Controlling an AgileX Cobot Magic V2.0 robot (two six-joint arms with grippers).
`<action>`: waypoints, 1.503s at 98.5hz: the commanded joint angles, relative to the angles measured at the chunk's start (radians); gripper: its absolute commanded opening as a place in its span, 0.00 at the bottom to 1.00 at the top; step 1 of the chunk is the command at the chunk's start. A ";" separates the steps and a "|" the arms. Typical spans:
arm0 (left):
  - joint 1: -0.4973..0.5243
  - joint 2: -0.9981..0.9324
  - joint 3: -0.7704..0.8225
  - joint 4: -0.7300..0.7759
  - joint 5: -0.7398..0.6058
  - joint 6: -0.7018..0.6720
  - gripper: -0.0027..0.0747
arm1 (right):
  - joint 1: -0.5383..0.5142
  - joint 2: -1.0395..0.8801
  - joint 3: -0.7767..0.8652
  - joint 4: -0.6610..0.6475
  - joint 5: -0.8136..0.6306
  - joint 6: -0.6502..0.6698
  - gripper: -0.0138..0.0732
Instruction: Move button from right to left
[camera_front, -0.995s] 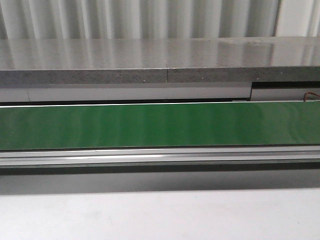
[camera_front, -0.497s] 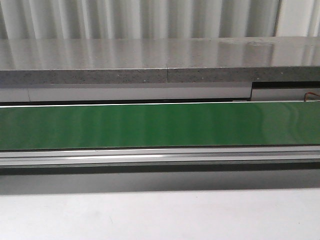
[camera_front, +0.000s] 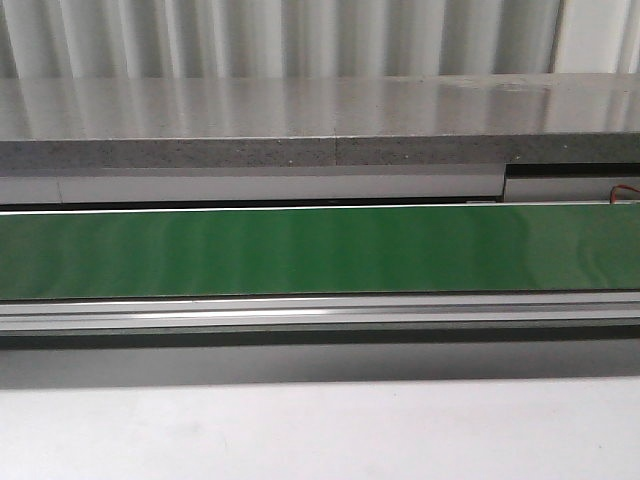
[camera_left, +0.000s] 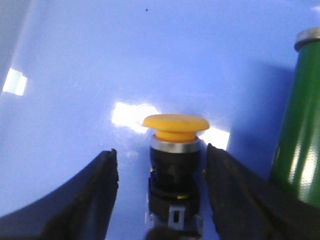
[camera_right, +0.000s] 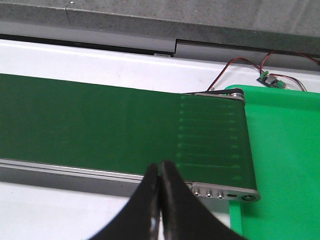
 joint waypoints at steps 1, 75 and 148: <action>0.003 -0.046 -0.028 -0.013 -0.044 0.004 0.54 | 0.000 0.002 -0.026 0.018 -0.068 -0.009 0.08; -0.186 -0.574 0.023 -0.059 -0.057 0.004 0.54 | 0.000 0.002 -0.026 0.018 -0.068 -0.009 0.08; -0.386 -1.469 0.331 -0.136 0.111 0.002 0.02 | 0.000 0.002 -0.026 0.018 -0.068 -0.009 0.08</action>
